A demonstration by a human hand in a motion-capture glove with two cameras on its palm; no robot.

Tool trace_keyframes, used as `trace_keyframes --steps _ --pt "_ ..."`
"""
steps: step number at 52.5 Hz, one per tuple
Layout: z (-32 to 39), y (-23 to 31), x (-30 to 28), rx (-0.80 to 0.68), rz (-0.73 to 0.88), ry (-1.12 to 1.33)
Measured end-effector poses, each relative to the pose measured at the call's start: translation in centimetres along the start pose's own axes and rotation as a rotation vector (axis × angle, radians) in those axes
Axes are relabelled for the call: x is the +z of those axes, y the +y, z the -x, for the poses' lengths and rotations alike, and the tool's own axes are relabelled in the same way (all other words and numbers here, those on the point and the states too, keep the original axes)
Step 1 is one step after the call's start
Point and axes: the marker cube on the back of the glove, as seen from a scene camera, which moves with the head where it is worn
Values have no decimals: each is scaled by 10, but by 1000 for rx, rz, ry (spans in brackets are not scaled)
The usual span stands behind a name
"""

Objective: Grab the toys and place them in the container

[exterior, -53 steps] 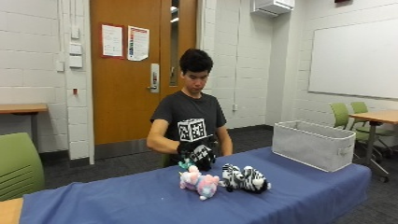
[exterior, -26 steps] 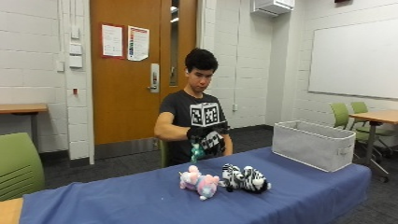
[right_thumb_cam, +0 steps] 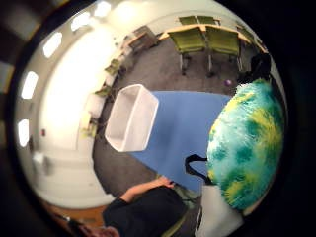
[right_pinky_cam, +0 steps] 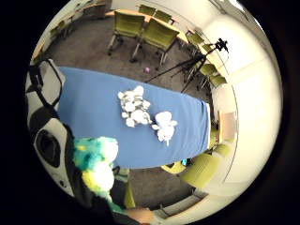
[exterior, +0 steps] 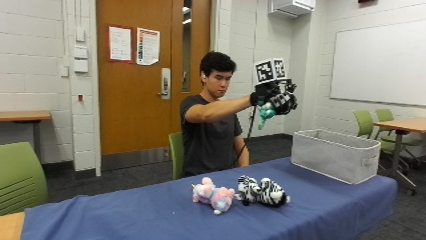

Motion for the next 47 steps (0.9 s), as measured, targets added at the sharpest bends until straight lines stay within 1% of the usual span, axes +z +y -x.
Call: trace_keyframes --steps 8,12,13,15,20,22,24,26,28,31,33,37,39,41,44,45,47 --pt "123 -39 -15 -173 -10 -27" --pt "184 -48 -16 -406 -10 -81" --pt "201 -50 -17 -435 -6 -106" --pt "233 -58 -16 -414 4 -121" --pt "288 -80 -2 -342 -11 20" --pt "306 -84 0 -331 -11 27" --pt "313 -88 2 -360 1 -29" --pt "297 -98 5 -389 12 -82" --pt "280 -109 10 -424 11 -65" --pt "284 -112 15 -485 9 -56" --pt "297 -112 17 -468 15 -91" --pt "324 -114 20 -342 42 -199" --pt "330 -114 23 -343 51 -228" --pt "328 -113 30 -394 49 -208" --pt "318 -110 40 -513 60 -152" --pt "315 -109 43 -534 75 -138" --pt "311 -109 48 -523 116 -111"
